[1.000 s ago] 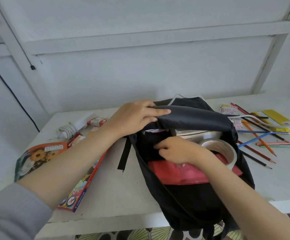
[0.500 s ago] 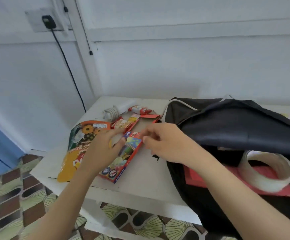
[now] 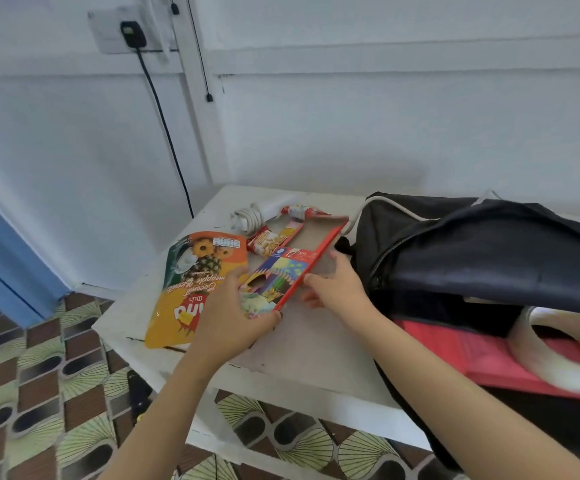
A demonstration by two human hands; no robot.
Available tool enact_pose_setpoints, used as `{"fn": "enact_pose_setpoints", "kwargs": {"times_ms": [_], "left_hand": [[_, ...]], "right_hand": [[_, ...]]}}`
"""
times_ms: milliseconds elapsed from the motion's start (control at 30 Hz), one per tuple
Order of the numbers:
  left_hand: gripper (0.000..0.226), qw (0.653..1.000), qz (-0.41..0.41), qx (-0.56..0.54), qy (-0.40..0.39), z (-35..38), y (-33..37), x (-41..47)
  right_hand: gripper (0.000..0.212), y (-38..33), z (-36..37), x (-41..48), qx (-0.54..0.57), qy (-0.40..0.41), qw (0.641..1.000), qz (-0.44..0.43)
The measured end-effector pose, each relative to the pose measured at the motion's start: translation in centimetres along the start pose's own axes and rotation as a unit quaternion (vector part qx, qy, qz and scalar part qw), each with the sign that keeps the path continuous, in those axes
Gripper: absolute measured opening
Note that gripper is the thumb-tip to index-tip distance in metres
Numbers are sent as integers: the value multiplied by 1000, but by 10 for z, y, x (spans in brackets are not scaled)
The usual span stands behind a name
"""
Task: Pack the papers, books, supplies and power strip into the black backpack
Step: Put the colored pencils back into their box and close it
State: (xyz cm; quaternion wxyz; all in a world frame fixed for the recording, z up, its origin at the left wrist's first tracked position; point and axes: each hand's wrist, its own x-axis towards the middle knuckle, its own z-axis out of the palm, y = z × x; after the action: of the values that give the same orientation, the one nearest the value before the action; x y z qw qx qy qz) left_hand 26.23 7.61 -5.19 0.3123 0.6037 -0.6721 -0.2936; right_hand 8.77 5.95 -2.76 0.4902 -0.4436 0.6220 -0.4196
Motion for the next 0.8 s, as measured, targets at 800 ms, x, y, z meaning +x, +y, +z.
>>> {"fn": "enact_pose_setpoints", "kwargs": {"times_ms": [800], "left_hand": [[99, 950, 262, 69, -157, -18, 101, 48]], "right_hand": [[22, -30, -239, -50, 13, 214, 971, -108]]}}
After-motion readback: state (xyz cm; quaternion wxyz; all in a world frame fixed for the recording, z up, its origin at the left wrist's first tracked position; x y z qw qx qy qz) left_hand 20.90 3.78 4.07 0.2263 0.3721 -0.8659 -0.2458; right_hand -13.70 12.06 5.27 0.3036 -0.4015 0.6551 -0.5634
